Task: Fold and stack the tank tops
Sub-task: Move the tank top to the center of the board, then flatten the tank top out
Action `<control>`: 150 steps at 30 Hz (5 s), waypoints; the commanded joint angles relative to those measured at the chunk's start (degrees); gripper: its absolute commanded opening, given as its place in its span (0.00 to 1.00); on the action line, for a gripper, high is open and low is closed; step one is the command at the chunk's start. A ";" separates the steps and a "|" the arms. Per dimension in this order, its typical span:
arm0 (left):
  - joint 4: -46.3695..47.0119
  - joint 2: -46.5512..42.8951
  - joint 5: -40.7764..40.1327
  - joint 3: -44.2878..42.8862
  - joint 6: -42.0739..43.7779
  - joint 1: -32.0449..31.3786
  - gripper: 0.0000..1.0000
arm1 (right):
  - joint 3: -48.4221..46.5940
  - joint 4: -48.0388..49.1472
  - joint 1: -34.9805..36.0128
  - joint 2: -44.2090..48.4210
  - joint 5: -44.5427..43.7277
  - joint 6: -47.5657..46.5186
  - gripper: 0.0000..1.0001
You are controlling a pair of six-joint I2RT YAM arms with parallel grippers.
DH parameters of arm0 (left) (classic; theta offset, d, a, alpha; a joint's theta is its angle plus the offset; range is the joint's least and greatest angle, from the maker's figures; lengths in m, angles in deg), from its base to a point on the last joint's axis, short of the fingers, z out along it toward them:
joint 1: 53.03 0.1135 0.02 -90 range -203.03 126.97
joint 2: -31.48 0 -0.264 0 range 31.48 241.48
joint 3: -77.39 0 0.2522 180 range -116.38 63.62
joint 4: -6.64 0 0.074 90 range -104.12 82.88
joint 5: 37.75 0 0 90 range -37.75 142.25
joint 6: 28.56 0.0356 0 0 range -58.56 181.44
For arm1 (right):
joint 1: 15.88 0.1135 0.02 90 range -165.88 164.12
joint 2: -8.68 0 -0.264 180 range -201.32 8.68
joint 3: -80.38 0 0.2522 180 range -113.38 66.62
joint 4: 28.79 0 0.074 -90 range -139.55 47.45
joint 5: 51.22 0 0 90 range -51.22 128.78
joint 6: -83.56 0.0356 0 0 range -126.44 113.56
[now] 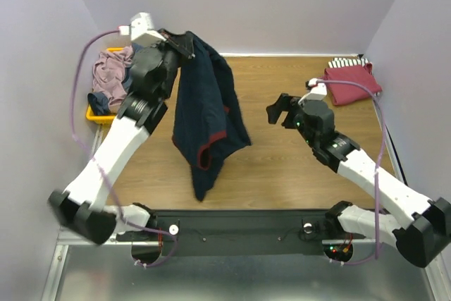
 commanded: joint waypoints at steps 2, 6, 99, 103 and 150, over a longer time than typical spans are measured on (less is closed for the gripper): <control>1.43 18.00 25.55 5.36 -14.88 13.12 0.24 | 4.18 1.20 0.30 -4.86 -1.09 2.19 1.00; 2.94 22.51 29.19 4.14 -13.84 14.98 0.46 | 8.05 4.78 0.30 -7.93 2.50 3.16 1.00; -20.76 43.22 9.77 -23.34 -5.66 14.35 0.00 | -7.41 -17.25 4.78 -6.37 -25.61 -1.85 0.00; -27.55 55.52 8.98 -42.05 -4.78 18.14 0.00 | -6.53 -18.92 4.43 -4.43 -27.98 -1.76 0.00; -34.76 16.00 -10.79 30.33 -31.50 -39.25 0.49 | -5.65 -17.70 -0.93 -17.70 -20.43 -0.18 0.01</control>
